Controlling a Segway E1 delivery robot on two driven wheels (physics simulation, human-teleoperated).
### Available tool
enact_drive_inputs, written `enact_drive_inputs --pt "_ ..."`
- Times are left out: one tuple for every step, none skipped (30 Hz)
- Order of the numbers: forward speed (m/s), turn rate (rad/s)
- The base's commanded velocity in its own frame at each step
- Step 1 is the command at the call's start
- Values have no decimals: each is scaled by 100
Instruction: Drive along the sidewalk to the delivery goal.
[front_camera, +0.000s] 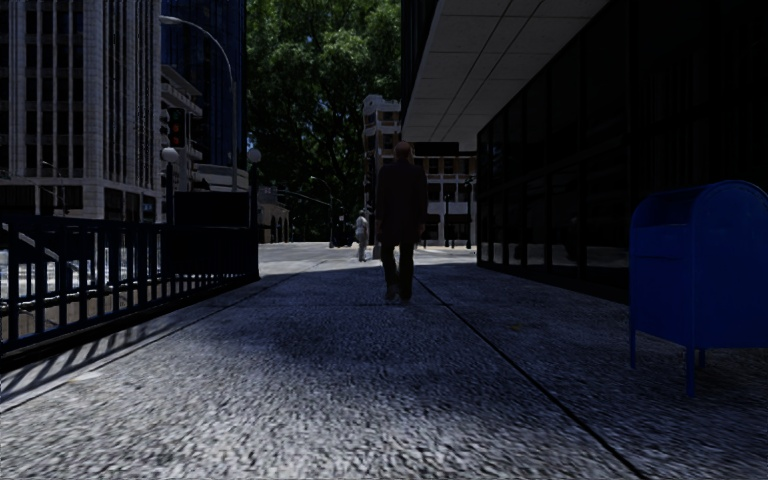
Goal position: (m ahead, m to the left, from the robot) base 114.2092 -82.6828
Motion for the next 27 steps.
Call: enact_drive_inputs --pt "200 0" --pt "200 0" --pt "200 0" --pt "200 0" --pt "200 0" --pt "200 0" --pt "200 0" --pt "200 0" --pt "200 0" --pt "200 0" --pt "200 0" --pt "200 0" --pt "200 0" --pt "200 0" --pt "200 0" --pt "200 0" --pt "200 0" --pt "200 0" --pt "200 0" --pt "200 0" --pt "200 0" --pt "200 0" --pt "200 0" --pt "200 0" --pt "200 0" --pt "200 0" --pt "200 0"
